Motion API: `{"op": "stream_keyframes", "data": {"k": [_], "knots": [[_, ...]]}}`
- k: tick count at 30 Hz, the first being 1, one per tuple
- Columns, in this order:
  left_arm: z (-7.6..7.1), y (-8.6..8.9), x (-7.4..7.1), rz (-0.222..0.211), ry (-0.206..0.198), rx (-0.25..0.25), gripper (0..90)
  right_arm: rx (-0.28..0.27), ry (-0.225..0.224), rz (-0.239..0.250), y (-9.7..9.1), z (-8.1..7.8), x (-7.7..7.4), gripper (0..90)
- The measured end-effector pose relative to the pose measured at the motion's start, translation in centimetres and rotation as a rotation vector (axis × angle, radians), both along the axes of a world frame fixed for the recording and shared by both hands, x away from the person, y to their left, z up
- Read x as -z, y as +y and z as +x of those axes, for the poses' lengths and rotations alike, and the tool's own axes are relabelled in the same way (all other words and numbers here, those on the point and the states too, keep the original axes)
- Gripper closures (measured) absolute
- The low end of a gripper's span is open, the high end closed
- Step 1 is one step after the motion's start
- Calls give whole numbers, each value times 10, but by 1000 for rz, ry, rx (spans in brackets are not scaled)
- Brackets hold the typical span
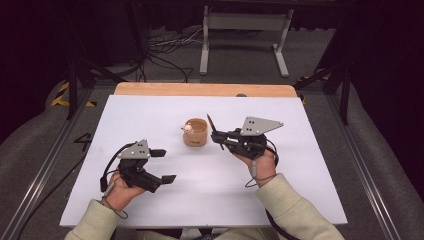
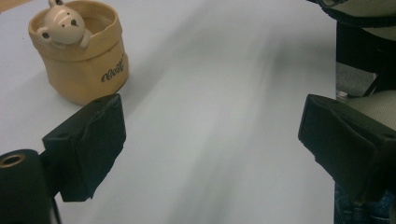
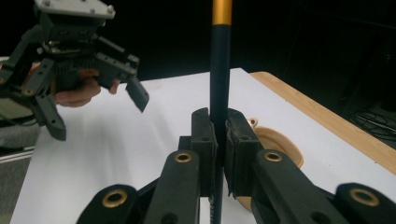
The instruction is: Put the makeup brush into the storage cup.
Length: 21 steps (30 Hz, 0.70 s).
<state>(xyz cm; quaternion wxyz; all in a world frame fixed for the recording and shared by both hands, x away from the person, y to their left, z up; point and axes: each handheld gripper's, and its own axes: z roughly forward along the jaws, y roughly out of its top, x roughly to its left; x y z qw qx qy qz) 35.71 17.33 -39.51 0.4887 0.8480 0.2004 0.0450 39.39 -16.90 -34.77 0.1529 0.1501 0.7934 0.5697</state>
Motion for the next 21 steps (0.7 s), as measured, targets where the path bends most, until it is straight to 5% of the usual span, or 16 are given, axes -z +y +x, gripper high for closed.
{"op": "stream_keyframes", "data": {"k": [10,21], "knots": [[-2,11,4,-20,-4,-36,83,56,16,71,4,14,6,842],[0,11,6,-19,-1,-25,80,124,1,95,10,24,9,842]]}}
